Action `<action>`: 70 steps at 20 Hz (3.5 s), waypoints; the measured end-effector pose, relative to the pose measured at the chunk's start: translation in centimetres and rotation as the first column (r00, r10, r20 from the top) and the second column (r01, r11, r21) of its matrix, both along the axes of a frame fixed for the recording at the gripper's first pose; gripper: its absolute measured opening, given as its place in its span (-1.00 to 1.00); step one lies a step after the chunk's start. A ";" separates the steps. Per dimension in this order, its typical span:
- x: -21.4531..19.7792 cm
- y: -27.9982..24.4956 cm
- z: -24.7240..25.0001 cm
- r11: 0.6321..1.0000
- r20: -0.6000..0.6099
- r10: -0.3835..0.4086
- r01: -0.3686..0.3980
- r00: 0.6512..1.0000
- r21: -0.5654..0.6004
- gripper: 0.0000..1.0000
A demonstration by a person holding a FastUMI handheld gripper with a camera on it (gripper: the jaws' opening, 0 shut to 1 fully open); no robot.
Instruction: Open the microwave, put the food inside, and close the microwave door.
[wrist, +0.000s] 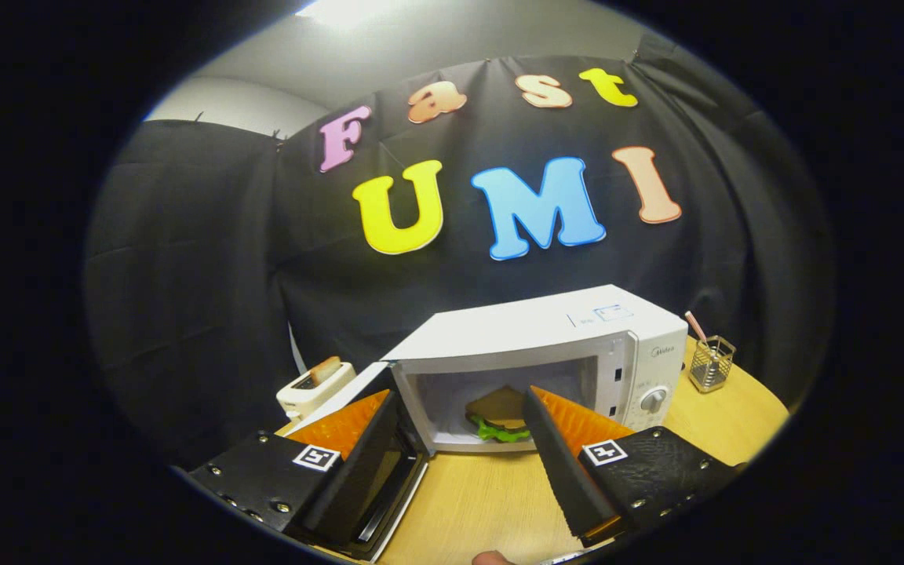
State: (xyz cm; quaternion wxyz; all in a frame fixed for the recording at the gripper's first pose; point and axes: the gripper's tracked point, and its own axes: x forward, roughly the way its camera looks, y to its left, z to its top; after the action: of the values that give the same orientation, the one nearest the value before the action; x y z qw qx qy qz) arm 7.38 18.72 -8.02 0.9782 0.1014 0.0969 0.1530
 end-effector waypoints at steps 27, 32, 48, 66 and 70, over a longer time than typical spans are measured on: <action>-21.0 20.7 3.2 0.777 0.051 0.623 -0.625 0.781 0.077 0.95; -22.1 23.0 0.0 0.744 -0.039 0.668 -0.664 0.743 0.082 0.95; -16.9 23.0 -11.5 0.855 -0.212 0.484 -0.510 0.849 -0.090 -0.92; -14.0 10.4 -11.4 0.908 -0.249 0.342 -0.387 0.906 -0.160 -0.98; -12.5 6.9 -11.4 0.928 -0.255 0.283 -0.331 0.925 -0.170 -0.98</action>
State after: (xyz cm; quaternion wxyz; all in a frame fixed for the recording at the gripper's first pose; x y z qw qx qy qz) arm -5.08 25.64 -19.46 0.9297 -0.0022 0.2377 0.2812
